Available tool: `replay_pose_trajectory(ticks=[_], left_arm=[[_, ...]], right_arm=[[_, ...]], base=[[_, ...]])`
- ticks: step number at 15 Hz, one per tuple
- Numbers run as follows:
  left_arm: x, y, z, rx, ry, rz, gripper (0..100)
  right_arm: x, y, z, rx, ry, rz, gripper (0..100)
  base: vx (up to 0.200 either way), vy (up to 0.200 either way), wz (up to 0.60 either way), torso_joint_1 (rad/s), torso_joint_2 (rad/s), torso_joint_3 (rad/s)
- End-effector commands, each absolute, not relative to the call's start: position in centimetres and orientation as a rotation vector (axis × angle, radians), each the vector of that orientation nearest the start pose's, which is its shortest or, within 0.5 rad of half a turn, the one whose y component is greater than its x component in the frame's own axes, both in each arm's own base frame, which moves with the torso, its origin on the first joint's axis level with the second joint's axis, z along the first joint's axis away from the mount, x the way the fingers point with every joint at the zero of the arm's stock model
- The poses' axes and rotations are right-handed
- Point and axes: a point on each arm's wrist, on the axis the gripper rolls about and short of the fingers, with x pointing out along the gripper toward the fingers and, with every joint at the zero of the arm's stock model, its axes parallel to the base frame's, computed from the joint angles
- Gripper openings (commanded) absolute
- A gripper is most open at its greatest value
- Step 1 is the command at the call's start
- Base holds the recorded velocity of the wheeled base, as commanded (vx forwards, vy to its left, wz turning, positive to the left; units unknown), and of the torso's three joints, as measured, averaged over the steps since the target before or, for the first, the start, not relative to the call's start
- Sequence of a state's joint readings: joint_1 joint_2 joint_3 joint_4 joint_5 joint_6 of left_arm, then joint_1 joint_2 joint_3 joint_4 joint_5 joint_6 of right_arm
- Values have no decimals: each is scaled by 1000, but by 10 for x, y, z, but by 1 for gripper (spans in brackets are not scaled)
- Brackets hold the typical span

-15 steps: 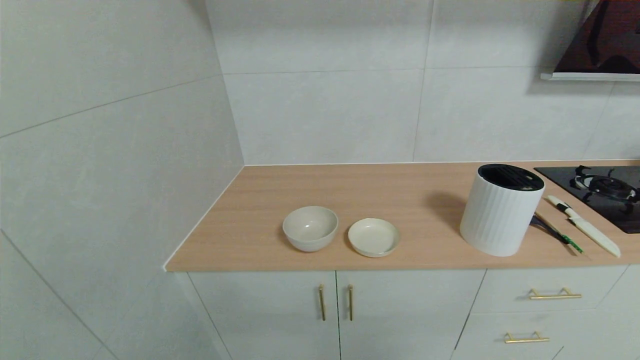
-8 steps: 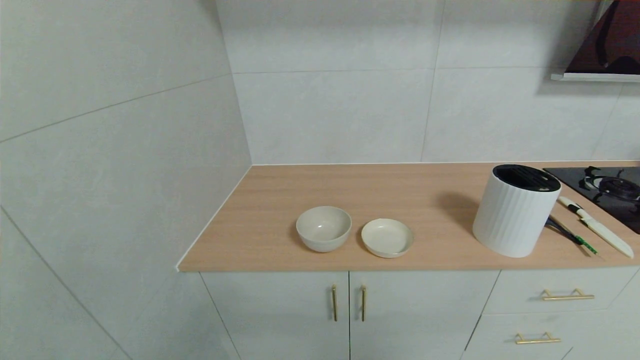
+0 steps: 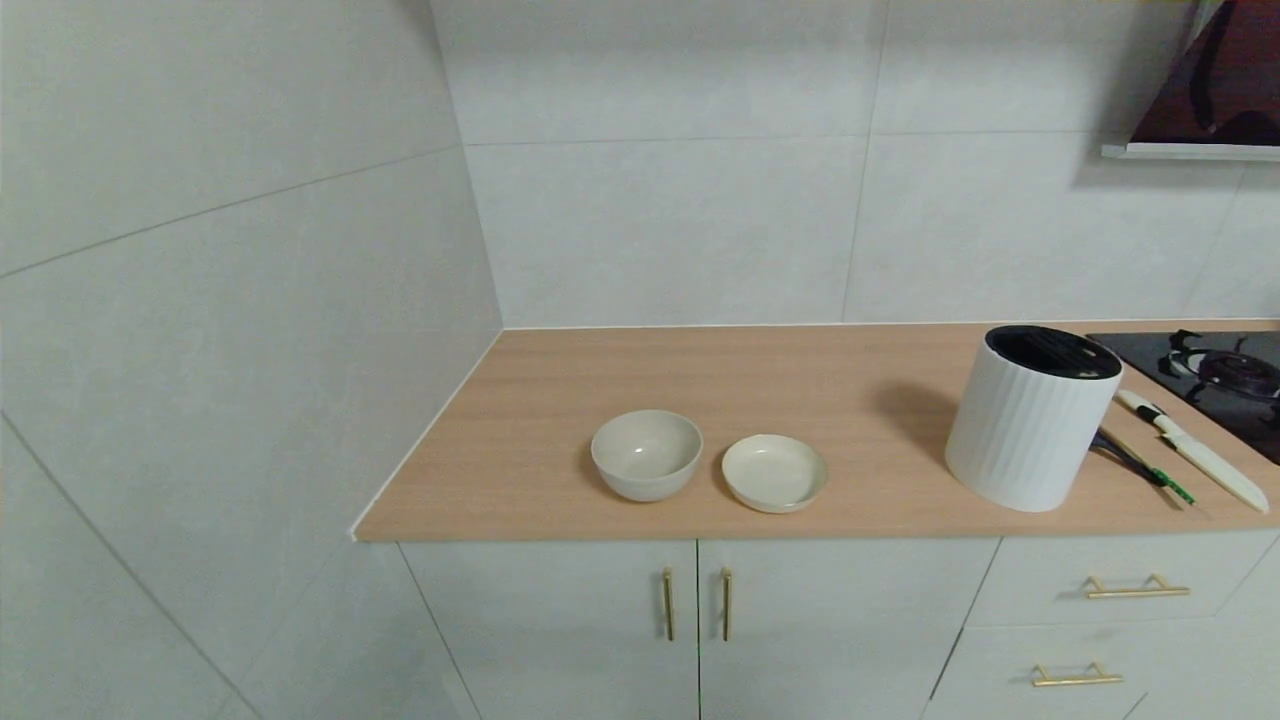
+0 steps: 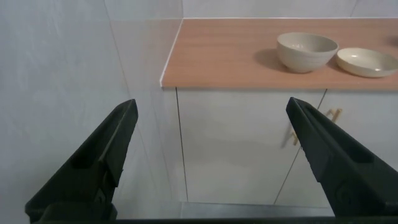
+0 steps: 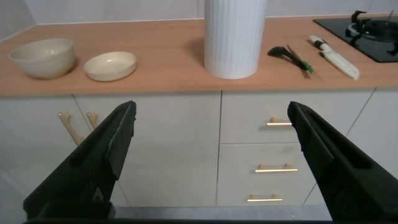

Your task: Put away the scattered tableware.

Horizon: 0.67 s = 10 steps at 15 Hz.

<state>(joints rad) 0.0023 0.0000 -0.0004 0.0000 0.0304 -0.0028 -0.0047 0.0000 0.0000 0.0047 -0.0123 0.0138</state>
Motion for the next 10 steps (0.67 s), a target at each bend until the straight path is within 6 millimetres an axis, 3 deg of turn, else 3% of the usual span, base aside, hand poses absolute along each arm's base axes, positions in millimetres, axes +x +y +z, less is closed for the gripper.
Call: replay_pose_trajectory(ticks=[1, 10], left_arm=[[-23, 1, 76, -3, 0, 34, 100], [-23, 1, 76, -3, 1, 34, 100]], right_arm=[[-23, 0, 75, 14, 4, -17, 100], [-23, 0, 75, 14, 4, -17, 100]], base=[[0, 0, 0, -163, 344, 183], [0, 0, 0, -239, 524, 278]])
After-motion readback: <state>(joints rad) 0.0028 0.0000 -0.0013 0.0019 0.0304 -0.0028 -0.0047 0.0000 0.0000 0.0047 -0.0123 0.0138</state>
